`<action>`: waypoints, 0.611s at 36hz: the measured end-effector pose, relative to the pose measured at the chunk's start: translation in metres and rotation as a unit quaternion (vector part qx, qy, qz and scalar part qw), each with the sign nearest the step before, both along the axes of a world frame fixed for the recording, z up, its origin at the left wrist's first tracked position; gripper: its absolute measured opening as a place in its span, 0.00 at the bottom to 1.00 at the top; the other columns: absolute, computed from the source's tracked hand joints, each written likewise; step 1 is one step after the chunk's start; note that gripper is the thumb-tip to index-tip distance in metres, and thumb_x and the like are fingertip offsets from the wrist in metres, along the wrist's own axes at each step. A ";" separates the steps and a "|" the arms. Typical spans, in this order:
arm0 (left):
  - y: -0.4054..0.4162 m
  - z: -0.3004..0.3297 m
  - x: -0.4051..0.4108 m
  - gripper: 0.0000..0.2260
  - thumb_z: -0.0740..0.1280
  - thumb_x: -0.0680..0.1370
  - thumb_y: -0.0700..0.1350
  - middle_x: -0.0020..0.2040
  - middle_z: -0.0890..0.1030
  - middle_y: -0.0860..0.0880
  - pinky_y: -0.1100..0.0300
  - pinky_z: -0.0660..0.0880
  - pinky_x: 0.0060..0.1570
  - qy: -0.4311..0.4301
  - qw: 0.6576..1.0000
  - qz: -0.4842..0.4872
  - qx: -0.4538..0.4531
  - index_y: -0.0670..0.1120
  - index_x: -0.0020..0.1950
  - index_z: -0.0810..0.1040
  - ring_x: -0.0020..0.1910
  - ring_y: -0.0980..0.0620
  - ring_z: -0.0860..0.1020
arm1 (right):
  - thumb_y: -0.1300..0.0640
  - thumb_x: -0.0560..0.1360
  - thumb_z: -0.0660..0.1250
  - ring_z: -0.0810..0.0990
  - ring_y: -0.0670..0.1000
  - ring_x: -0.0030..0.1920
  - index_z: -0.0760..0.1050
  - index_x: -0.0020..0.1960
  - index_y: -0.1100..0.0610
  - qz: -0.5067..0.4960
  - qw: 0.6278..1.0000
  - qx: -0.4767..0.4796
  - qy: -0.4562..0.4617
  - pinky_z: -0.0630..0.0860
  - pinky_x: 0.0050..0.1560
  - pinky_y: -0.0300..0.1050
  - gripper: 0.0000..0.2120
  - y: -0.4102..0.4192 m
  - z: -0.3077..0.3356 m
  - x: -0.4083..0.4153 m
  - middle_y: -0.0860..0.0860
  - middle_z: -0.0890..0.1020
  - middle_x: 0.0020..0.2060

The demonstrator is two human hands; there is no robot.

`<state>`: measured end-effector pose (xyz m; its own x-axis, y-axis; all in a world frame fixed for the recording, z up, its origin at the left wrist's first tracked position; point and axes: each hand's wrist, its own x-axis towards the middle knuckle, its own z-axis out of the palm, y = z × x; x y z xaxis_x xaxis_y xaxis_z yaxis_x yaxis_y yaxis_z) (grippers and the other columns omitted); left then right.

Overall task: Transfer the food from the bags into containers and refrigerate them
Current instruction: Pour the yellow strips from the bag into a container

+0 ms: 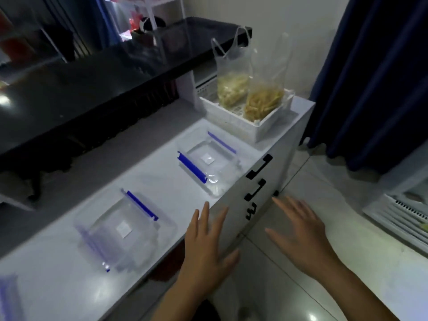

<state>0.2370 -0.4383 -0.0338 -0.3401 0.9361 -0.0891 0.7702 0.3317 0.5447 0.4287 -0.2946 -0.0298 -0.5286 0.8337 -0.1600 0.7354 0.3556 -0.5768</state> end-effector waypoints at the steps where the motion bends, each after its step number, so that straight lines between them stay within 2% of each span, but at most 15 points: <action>1: 0.011 0.003 0.004 0.39 0.60 0.71 0.68 0.80 0.33 0.59 0.53 0.42 0.77 -0.008 1.000 -0.011 0.007 0.78 0.71 0.35 0.80 0.53 0.33 | 0.34 0.75 0.65 0.47 0.49 0.80 0.54 0.77 0.34 -0.006 1.000 0.000 0.005 0.48 0.77 0.53 0.34 0.012 0.002 0.004 0.43 0.53 0.80; 2: 0.023 0.006 0.006 0.39 0.59 0.70 0.68 0.80 0.33 0.61 0.52 0.43 0.78 -0.012 1.000 -0.018 0.010 0.78 0.71 0.35 0.79 0.54 0.33 | 0.35 0.75 0.65 0.47 0.48 0.80 0.54 0.77 0.35 -0.012 1.000 -0.001 0.011 0.48 0.77 0.52 0.35 0.024 0.004 0.007 0.43 0.53 0.80; 6: 0.080 0.019 0.007 0.42 0.68 0.76 0.62 0.79 0.30 0.60 0.49 0.45 0.80 0.014 0.999 -0.039 -0.002 0.79 0.70 0.34 0.79 0.54 0.31 | 0.37 0.75 0.67 0.48 0.50 0.80 0.55 0.75 0.33 -0.032 0.998 -0.008 0.044 0.48 0.77 0.52 0.33 0.071 0.011 0.011 0.44 0.55 0.80; 10: 0.144 0.030 -0.005 0.40 0.68 0.77 0.62 0.80 0.31 0.61 0.45 0.44 0.80 -0.002 0.999 -0.042 -0.005 0.76 0.72 0.38 0.79 0.55 0.31 | 0.37 0.74 0.67 0.49 0.48 0.79 0.54 0.73 0.30 -0.042 0.997 -0.003 0.066 0.48 0.77 0.51 0.33 0.124 0.017 0.006 0.43 0.56 0.80; 15: 0.240 0.037 -0.037 0.40 0.68 0.77 0.60 0.81 0.34 0.60 0.47 0.44 0.79 -0.023 0.998 -0.027 0.045 0.72 0.76 0.41 0.80 0.55 0.34 | 0.33 0.71 0.64 0.50 0.45 0.79 0.55 0.72 0.30 -0.051 0.995 0.007 0.083 0.51 0.79 0.55 0.33 0.211 0.032 -0.002 0.39 0.55 0.79; 18: 0.298 0.051 -0.059 0.44 0.70 0.76 0.59 0.82 0.38 0.56 0.46 0.44 0.79 -0.017 0.997 0.007 0.076 0.69 0.78 0.39 0.81 0.52 0.38 | 0.34 0.69 0.67 0.54 0.45 0.78 0.58 0.68 0.25 -0.064 0.991 -0.026 0.113 0.56 0.78 0.57 0.30 0.264 0.047 -0.008 0.39 0.59 0.78; 22: 0.364 0.079 -0.092 0.45 0.73 0.75 0.55 0.83 0.49 0.50 0.41 0.53 0.78 -0.003 0.989 0.048 0.142 0.59 0.82 0.45 0.82 0.48 0.48 | 0.32 0.66 0.69 0.62 0.42 0.75 0.65 0.67 0.26 -0.058 0.983 -0.052 0.165 0.62 0.75 0.55 0.31 0.329 0.069 -0.021 0.37 0.64 0.75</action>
